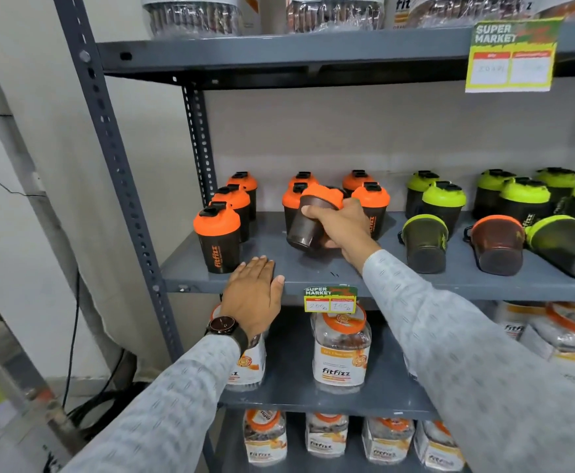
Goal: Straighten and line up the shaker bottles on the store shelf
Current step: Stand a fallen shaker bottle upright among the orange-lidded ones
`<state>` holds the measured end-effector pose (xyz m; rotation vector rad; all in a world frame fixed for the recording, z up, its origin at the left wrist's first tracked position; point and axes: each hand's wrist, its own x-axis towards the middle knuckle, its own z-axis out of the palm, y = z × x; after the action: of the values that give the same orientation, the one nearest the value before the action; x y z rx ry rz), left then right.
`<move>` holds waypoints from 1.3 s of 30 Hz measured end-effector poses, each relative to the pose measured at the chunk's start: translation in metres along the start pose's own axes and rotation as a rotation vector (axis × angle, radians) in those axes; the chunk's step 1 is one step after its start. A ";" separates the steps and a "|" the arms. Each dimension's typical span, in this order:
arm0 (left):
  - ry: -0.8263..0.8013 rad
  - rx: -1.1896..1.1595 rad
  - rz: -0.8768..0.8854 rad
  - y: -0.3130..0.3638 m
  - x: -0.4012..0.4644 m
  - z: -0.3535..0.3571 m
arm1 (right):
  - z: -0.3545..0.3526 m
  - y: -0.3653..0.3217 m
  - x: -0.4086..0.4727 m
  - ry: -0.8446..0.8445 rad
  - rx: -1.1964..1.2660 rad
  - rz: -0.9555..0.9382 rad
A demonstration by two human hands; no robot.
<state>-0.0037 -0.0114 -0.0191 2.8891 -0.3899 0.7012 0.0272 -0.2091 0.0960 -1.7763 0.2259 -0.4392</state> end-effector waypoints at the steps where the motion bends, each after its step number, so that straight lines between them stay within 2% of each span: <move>1: 0.002 -0.003 0.005 0.000 0.000 0.000 | 0.002 -0.001 -0.006 0.025 -0.034 -0.073; 5: 0.015 -0.016 0.008 -0.001 0.000 0.003 | 0.012 0.008 -0.029 0.116 -0.164 -0.312; 10: 0.017 -0.017 0.005 -0.002 0.001 0.005 | 0.020 0.023 -0.045 0.147 -0.297 -0.458; 20: 0.038 -0.040 0.012 -0.003 0.000 0.006 | 0.032 0.036 -0.054 0.190 -0.451 -0.455; 30: 0.035 -0.099 0.048 -0.005 0.000 0.003 | 0.021 0.039 -0.061 0.130 -0.368 -0.461; 33: 0.114 -0.247 0.017 0.000 -0.006 -0.002 | -0.005 0.040 -0.064 0.130 -0.370 -0.490; 36: 0.316 -0.399 -0.017 0.024 -0.018 -0.012 | -0.041 0.038 -0.059 0.167 -0.410 -0.554; 39: 0.459 -0.440 0.119 0.064 -0.024 -0.018 | -0.079 0.033 -0.048 0.211 -0.428 -0.594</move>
<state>-0.0504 -0.0637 -0.0093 2.2274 -0.5693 1.1042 -0.0459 -0.2697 0.0715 -2.2110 -0.0780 -1.0691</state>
